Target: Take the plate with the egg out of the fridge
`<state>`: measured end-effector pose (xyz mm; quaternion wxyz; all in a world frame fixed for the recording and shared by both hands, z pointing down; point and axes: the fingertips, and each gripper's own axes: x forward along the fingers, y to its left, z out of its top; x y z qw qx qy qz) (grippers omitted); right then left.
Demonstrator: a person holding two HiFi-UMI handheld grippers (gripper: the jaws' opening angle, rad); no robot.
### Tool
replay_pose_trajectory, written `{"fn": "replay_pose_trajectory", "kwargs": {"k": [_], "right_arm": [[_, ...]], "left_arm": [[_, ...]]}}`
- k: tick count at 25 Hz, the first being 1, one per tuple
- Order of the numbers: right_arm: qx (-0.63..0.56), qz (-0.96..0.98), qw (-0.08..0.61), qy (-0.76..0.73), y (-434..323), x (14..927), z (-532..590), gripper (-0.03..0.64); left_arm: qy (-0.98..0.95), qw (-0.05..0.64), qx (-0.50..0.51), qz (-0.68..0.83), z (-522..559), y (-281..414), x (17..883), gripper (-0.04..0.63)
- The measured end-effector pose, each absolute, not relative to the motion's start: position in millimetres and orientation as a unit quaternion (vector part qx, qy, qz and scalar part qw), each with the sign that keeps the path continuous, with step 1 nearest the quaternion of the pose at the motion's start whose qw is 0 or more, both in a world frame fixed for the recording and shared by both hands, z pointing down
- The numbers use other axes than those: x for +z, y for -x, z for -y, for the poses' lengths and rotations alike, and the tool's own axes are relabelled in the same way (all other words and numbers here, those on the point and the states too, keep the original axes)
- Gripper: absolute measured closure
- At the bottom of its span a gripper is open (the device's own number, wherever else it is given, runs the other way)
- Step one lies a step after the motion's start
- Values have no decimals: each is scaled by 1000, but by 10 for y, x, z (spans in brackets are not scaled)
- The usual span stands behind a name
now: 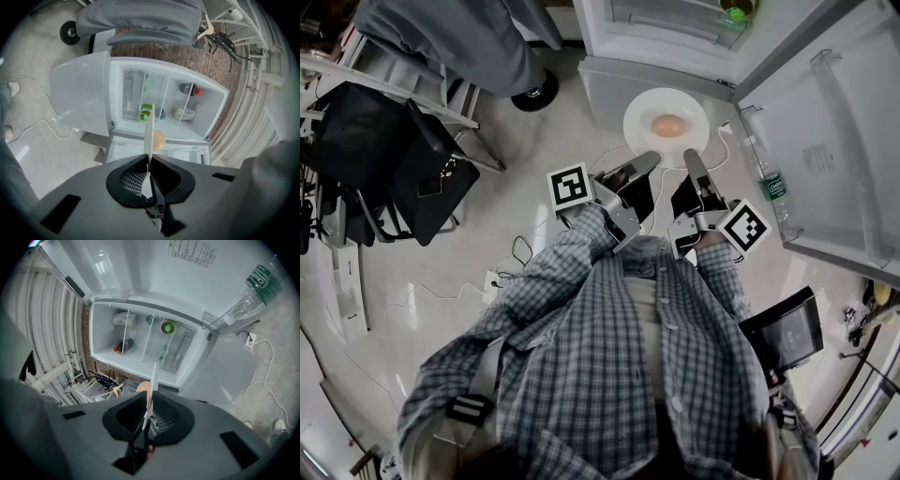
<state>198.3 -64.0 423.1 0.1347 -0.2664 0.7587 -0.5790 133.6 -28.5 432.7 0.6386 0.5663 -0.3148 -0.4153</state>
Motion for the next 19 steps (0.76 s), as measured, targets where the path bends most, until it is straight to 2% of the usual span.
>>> {"fn": "replay_pose_trajectory", "kwargs": {"k": [19], "right_arm": [[-572, -772, 138, 241, -1842, 4155, 714, 571]], "left_arm": [[-561, 634, -423, 324, 322, -1234, 4292, 568]]}}
